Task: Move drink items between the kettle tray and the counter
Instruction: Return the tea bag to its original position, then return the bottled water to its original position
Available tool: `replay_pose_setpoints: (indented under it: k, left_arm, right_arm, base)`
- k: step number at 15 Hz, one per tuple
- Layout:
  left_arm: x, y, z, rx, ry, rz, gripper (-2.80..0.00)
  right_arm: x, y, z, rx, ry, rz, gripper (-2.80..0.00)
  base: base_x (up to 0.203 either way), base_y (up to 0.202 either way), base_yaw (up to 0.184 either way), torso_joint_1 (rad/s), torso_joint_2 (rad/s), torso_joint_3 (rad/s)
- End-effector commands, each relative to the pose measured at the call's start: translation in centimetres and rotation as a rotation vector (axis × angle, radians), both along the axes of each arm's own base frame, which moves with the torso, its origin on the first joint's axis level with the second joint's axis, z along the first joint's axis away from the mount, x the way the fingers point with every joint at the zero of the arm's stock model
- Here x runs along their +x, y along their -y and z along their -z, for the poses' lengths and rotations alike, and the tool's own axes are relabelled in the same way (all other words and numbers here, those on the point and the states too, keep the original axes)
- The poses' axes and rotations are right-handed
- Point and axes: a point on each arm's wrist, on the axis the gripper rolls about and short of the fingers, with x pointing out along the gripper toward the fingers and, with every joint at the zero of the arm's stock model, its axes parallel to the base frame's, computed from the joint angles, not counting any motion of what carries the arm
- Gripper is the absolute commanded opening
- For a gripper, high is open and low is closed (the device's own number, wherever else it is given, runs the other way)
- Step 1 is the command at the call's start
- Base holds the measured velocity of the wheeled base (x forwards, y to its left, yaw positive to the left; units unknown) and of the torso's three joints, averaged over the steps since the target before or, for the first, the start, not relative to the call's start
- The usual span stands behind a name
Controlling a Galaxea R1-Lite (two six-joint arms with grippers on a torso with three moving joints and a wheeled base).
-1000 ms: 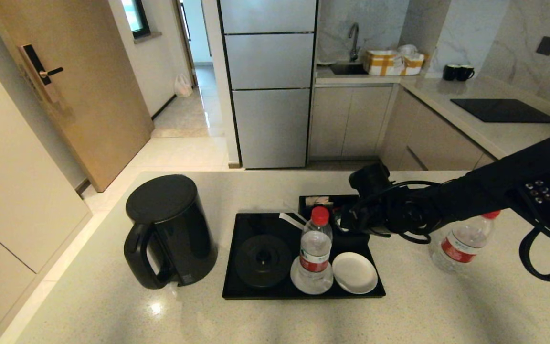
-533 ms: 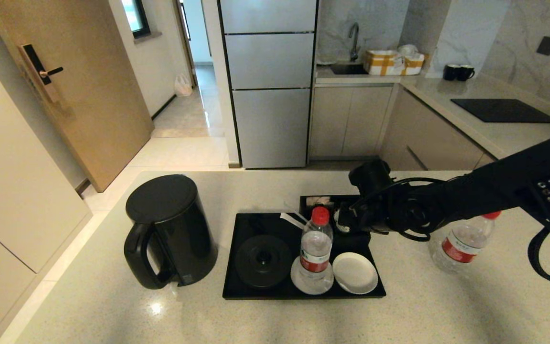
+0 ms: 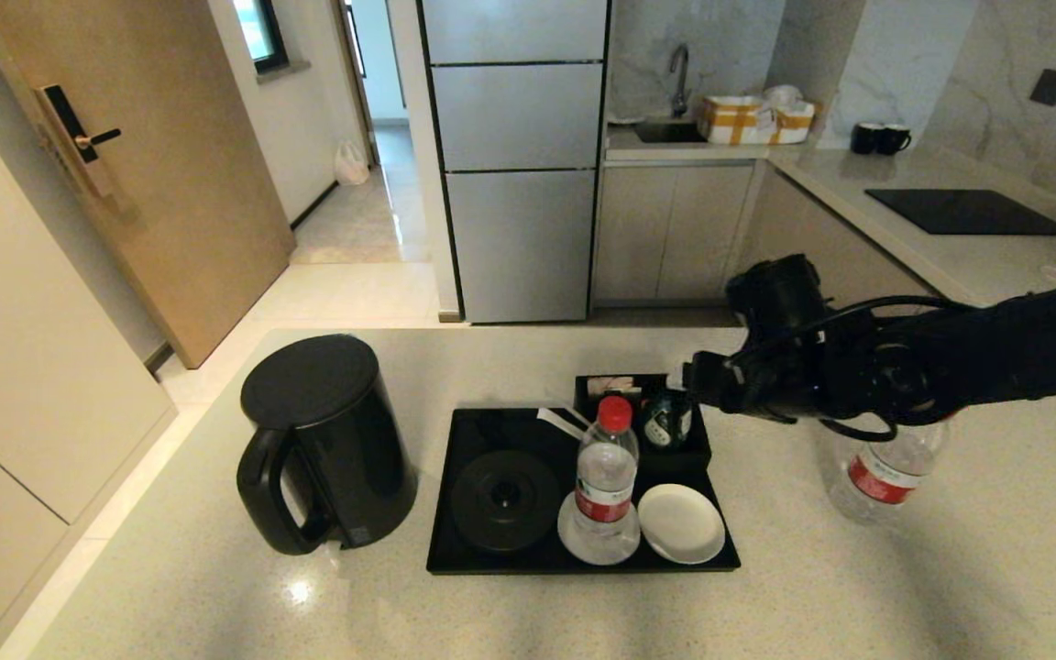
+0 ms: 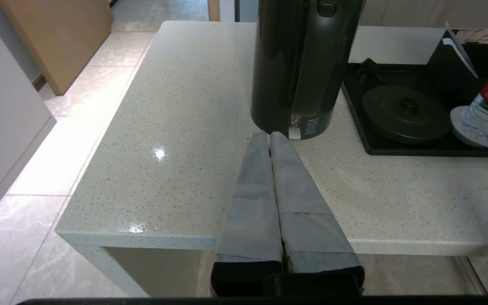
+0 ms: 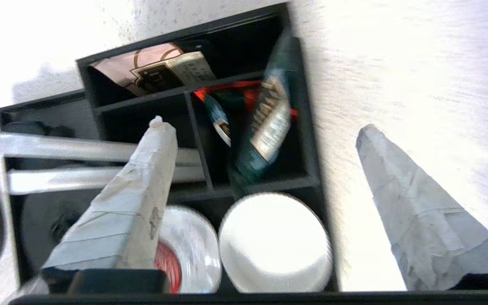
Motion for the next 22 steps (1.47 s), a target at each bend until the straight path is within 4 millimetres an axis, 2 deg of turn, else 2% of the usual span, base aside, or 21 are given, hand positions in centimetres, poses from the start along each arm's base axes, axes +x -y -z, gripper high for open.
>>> replay_pose_setpoints:
  k: [1, 7, 12, 15, 22]
  left_arm:
    - [0.0, 0.0, 0.0, 0.000, -0.001, -0.001, -2.80]
    - [0.0, 0.0, 0.0, 0.000, -0.002, -0.001, -2.80]
    - [0.0, 0.0, 0.0, 0.000, -0.002, -0.001, -2.80]
    - [0.0, 0.0, 0.0, 0.000, -0.001, -0.001, -2.80]
    - [0.0, 0.0, 0.0, 0.000, -0.001, -0.001, -2.80]
  right_arm:
    - [-2.5, 1.2, -3.8, 0.032, 0.074, 0.008, 0.00]
    - [-6.5, 3.2, -7.1, 0.023, 0.126, 0.086, 0.00]
    - [-8.8, 4.4, -6.2, -0.002, 0.083, 0.141, 0.00]
    - [-11.0, 5.4, -7.2, 0.022, 0.116, 0.148, 0.00]
    - [-15.3, 6.9, -7.0, 0.036, 0.130, 0.121, 0.00]
  base:
    - [0.000, 0.000, 0.000, 0.000, 0.00, 0.000]
    - [0.000, 0.000, 0.000, 0.000, 0.00, 0.000]
    - [0.000, 0.000, 0.000, 0.000, 0.00, 0.000]
    - [0.000, 0.000, 0.000, 0.000, 0.00, 0.000]
    - [0.000, 0.000, 0.000, 0.000, 0.00, 0.000]
